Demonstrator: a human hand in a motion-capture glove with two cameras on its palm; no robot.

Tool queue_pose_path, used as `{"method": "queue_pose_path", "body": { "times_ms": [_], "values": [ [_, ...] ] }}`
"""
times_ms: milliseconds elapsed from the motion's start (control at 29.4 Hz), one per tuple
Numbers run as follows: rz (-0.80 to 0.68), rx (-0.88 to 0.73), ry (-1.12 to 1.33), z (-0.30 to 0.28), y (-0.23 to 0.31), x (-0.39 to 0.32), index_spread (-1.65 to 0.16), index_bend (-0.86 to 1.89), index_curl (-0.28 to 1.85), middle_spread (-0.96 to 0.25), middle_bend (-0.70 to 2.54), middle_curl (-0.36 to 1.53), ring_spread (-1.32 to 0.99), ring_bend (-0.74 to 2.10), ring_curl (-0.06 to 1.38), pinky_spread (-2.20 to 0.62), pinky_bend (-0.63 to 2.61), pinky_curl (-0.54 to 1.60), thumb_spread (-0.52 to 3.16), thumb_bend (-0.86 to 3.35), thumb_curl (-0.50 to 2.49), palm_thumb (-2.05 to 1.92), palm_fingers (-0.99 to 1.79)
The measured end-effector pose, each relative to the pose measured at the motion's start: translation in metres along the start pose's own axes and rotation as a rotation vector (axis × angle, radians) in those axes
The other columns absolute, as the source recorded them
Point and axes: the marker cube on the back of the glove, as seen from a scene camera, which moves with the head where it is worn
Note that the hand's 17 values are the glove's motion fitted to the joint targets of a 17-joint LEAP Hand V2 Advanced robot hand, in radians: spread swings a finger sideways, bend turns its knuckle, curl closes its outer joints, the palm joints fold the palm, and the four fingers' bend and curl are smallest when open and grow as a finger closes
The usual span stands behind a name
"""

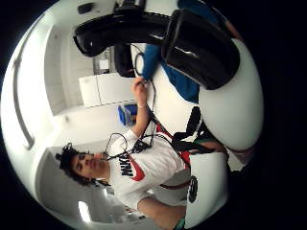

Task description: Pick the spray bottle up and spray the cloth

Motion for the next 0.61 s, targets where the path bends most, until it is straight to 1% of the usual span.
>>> {"method": "queue_pose_path", "body": {
  "times_ms": [136, 238, 375, 409, 443, 613],
  "values": [
    [-0.105, 0.177, -0.086, -0.021, -0.015, -0.035, -0.19, 0.08, 0.16, -0.1, 0.36, 0.51, -0.12, 0.62, 0.45, -0.01, 0.4, 0.36, 0.67, -0.03, 0.69, 0.97, 1.03],
    [-0.157, 0.288, -0.17, -0.022, -0.037, -0.056, -0.2, 0.1, 0.17, -0.1, 0.37, 0.51, -0.12, 0.62, 0.45, 0.01, 0.33, 0.35, 0.68, -0.03, 0.68, 0.97, 0.99],
    [-0.131, 0.361, -0.219, -0.004, -0.07, -0.067, -0.21, 0.11, 0.18, -0.1, 0.38, 0.51, -0.12, 0.59, 0.44, 0.03, 0.27, 0.34, 0.72, -0.03, 0.68, 0.96, 0.95],
    [-0.117, 0.369, -0.221, 0.003, -0.08, -0.067, -0.22, 0.13, 0.19, -0.11, 0.39, 0.51, -0.12, 0.51, 0.42, 0.01, 0.3, 0.36, 0.75, -0.03, 0.67, 0.96, 0.92],
    [-0.103, 0.373, -0.222, 0.011, -0.091, -0.065, -0.22, 0.13, 0.2, -0.12, 0.38, 0.51, -0.12, 0.5, 0.43, 0.01, 0.3, 0.36, 0.76, -0.03, 0.67, 0.95, 0.92],
    [-0.037, 0.374, -0.263, 0.051, -0.136, -0.033, -0.25, 0.12, 0.21, -0.13, 0.34, 0.48, -0.13, 0.44, 0.4, -0.03, 0.35, 0.37, 0.85, -0.02, 0.64, 0.95, 0.95]
  ]
}}
